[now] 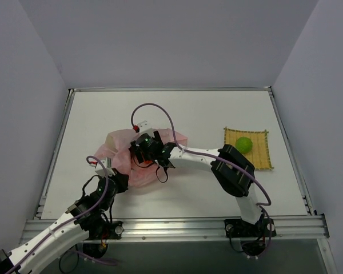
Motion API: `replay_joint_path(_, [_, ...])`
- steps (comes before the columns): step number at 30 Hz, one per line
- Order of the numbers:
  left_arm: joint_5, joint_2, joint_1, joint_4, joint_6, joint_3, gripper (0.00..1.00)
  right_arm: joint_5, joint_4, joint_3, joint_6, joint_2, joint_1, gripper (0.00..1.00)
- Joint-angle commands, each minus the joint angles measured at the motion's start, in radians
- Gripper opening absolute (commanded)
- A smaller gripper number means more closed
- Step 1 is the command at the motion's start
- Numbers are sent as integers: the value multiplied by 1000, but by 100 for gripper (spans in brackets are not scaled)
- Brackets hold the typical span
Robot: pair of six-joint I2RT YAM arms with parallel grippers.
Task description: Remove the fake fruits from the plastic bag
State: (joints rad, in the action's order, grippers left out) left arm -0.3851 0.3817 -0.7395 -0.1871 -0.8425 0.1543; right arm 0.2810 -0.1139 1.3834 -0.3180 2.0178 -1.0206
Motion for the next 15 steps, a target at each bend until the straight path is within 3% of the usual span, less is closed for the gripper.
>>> replay_joint_path(1, [3, 6, -8, 32, -12, 28, 2, 86, -10, 63, -26, 33, 13, 69])
replay_joint_path(4, [3, 9, -8, 29, -9, 34, 2, 61, -10, 92, -26, 76, 22, 70])
replay_joint_path(8, [-3, 2, -9, 17, -4, 42, 2, 49, -13, 120, -36, 87, 19, 60])
replay_joint_path(12, [-9, 3, -9, 17, 3, 53, 2, 15, -10, 100, -41, 44, 16, 58])
replay_joint_path(15, [-14, 23, -9, 34, 14, 65, 3, 10, -10, 60, -53, 0, 14, 30])
